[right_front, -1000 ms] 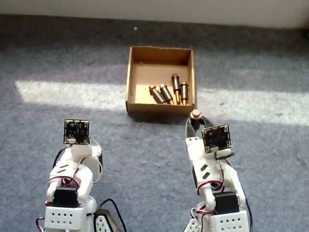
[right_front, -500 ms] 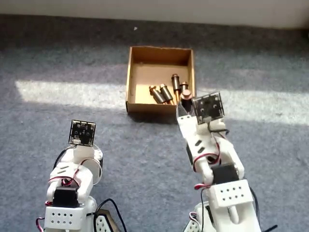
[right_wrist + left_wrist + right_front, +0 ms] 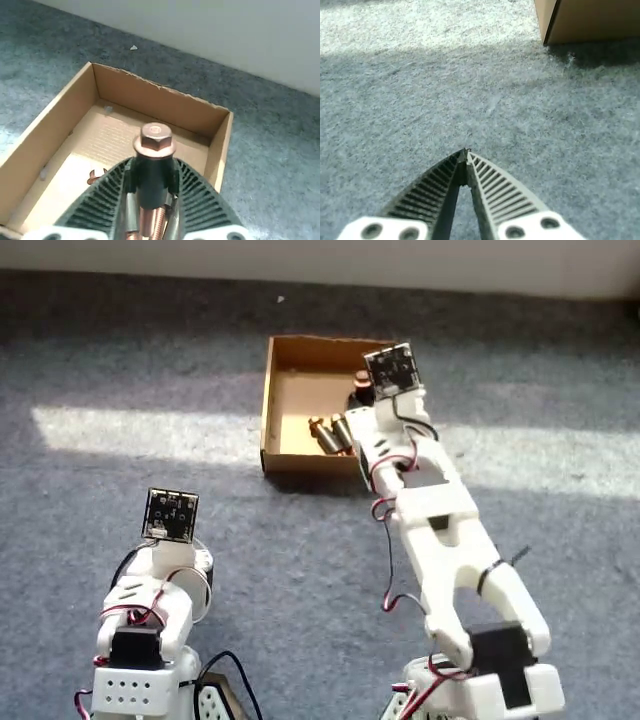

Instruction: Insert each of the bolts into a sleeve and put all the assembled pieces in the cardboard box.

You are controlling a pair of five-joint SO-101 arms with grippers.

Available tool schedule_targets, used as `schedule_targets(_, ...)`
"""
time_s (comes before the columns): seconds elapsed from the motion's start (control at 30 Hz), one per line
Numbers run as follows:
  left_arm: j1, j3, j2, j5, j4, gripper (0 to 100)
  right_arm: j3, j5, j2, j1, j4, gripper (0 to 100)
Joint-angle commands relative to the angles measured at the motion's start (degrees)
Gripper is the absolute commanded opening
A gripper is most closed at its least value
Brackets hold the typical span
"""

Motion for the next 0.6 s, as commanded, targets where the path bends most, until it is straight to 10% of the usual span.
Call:
schedule_targets(0.0, -0.75, 1.19, -0.75, -0.44, 0.00, 1, -9.80, -0.18, 6.73, -0.48, -1.71, 0.5)
schedule_targets(0.57, -0.75, 1.19, -0.75, -0.44, 0.00, 1, -11.12, 7.82, 17.19, -0.48, 0.04, 10.2)
